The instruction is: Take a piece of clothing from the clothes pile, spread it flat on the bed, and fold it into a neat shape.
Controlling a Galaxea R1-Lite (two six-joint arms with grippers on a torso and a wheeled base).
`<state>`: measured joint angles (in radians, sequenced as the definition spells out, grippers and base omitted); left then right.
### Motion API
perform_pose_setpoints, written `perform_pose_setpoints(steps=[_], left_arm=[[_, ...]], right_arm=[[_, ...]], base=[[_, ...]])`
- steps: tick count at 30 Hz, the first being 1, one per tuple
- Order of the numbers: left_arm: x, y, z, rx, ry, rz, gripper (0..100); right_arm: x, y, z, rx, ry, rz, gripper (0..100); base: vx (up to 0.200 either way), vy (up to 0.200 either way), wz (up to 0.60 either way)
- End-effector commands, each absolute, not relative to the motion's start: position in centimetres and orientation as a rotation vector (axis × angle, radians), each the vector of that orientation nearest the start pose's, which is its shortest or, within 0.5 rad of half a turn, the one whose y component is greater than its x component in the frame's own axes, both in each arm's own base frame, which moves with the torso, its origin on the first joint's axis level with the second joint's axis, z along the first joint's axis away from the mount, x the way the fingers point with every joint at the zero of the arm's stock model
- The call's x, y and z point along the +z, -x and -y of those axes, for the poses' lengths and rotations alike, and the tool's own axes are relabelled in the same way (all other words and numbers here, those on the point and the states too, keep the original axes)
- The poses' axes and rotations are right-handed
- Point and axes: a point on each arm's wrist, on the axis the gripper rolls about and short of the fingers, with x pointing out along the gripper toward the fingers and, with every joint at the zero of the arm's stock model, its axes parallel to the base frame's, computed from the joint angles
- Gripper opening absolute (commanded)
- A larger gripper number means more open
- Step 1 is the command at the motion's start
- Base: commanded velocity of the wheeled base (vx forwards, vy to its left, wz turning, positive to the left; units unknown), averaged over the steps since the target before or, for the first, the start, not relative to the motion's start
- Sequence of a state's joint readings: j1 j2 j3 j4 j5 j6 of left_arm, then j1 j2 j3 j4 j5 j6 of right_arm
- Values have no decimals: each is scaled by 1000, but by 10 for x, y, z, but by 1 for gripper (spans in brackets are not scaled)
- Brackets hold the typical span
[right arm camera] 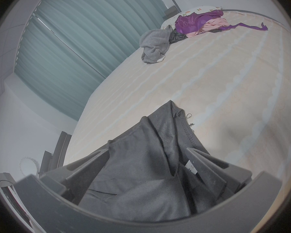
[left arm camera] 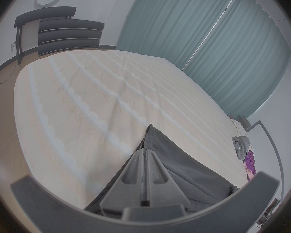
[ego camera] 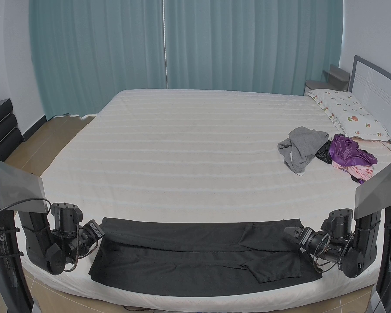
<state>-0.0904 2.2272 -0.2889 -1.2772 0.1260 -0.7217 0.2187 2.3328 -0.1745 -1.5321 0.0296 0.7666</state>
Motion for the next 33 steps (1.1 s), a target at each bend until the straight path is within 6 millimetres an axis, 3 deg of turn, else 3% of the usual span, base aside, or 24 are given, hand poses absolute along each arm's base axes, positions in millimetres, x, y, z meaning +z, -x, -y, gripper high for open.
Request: perform_pose_setpoints(steps=[1, 13, 14, 27, 33], left_arm=[[-14, -270, 22, 268, 625, -610, 0], [-15, -271, 22, 269, 623, -613, 0], [-15, -271, 22, 269, 623, -613, 0], [-14, -271, 22, 271, 622, -607, 0], [-10, -276, 22, 262, 626, -581, 0]], right_arm=[[-45, -262, -60, -21, -668, -718, 100], [-55, -284, -65, -51, -656, -761, 100], [-54, -284, -65, -56, -654, -755, 0], [-36, -279, -61, -68, -655, -703, 0], [-26, -288, -58, -62, -673, -645, 0]], base=[[0, 0, 0], [0, 0, 0], [0, 0, 0], [0, 0, 0], [0, 0, 0]])
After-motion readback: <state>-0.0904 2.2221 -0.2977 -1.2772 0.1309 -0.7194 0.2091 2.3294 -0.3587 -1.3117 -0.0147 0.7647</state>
